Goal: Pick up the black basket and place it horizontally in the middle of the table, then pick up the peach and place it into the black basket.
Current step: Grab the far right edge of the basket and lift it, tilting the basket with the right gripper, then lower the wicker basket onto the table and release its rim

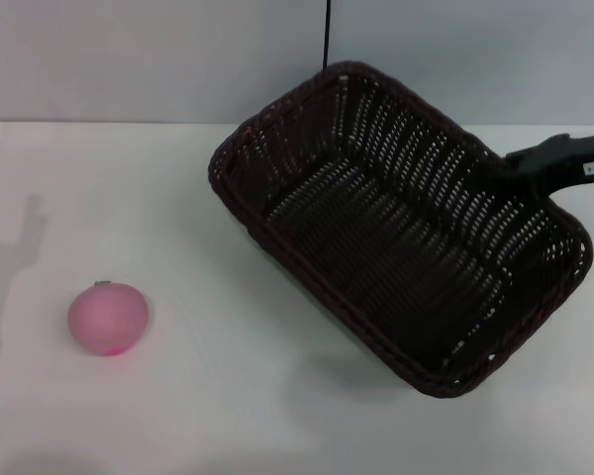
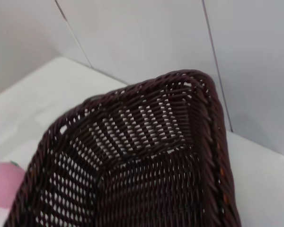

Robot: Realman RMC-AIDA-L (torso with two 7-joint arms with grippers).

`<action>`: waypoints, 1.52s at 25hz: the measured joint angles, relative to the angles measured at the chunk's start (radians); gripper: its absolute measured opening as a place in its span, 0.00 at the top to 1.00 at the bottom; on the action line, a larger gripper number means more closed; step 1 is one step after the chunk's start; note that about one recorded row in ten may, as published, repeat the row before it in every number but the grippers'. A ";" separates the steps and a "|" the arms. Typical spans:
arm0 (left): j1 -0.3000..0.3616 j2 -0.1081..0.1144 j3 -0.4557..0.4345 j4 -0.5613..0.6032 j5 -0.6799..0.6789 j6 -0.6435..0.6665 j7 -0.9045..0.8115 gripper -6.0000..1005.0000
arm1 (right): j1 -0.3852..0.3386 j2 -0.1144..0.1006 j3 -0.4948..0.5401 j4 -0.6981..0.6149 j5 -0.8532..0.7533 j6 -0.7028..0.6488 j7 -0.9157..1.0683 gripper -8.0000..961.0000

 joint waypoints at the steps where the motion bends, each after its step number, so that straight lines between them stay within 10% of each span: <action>1: 0.000 0.000 0.000 0.000 0.000 0.000 -0.002 0.20 | -0.010 -0.011 0.000 -0.001 0.036 -0.022 -0.003 0.78; 8: 0.000 0.001 0.001 0.000 0.000 0.006 -0.003 0.20 | -0.048 -0.040 0.007 -0.055 0.121 -0.108 -0.022 0.80; 19: -0.004 0.003 0.020 0.004 0.000 0.003 -0.014 0.20 | 0.014 -0.172 0.019 -0.125 0.242 -0.334 -0.102 0.80; 38: 0.005 -0.001 0.108 -0.011 0.000 0.000 -0.015 0.20 | 0.168 -0.144 -0.194 0.044 0.203 -0.354 -0.402 0.80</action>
